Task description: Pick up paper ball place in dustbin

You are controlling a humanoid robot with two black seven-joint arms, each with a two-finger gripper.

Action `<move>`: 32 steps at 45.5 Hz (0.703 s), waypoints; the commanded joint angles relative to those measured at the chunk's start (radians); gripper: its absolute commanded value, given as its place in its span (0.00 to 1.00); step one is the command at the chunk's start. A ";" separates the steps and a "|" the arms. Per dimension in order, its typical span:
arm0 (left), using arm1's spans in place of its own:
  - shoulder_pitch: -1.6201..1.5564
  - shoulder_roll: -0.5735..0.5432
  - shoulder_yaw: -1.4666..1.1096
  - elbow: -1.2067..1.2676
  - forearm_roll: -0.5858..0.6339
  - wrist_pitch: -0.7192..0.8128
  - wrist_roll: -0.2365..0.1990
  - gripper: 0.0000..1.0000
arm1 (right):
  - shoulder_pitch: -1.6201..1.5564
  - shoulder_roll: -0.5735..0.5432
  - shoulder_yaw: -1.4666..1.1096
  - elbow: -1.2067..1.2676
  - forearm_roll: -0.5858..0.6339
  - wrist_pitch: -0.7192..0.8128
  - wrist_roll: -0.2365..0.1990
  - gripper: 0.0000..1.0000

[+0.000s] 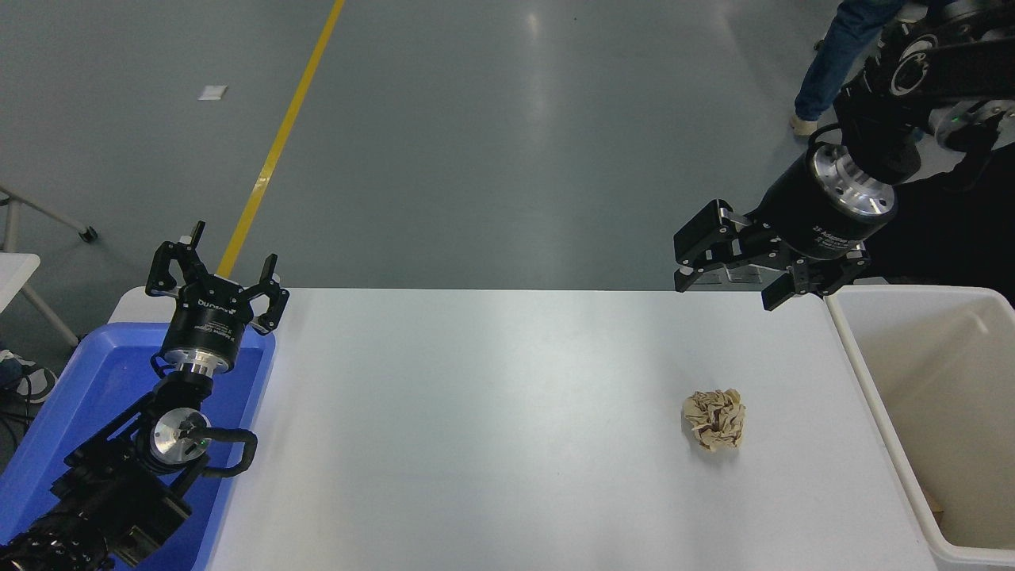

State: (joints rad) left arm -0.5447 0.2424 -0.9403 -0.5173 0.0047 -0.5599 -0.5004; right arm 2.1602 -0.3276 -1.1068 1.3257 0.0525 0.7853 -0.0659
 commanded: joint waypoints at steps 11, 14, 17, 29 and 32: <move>0.000 0.000 0.000 0.000 0.000 0.000 -0.001 0.98 | -0.397 0.222 -0.033 -0.259 -0.072 -0.345 -0.002 1.00; 0.000 0.000 0.000 0.000 0.000 0.000 0.000 0.98 | -0.457 0.266 -0.053 -0.312 -0.091 -0.421 -0.003 1.00; 0.000 0.000 -0.002 0.000 0.000 0.000 0.000 0.98 | -0.508 0.307 -0.090 -0.356 -0.099 -0.475 -0.003 1.00; 0.000 0.000 0.000 -0.001 0.000 0.000 0.000 0.98 | -0.675 0.328 -0.234 -0.474 -0.082 -0.557 -0.005 1.00; 0.000 0.000 0.000 -0.001 0.000 0.000 0.000 0.98 | -0.697 0.328 -0.235 -0.476 -0.082 -0.560 -0.005 1.00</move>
State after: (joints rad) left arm -0.5444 0.2424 -0.9407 -0.5170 0.0047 -0.5599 -0.5005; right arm 1.5996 -0.0339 -1.2695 0.9312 -0.0279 0.3067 -0.0696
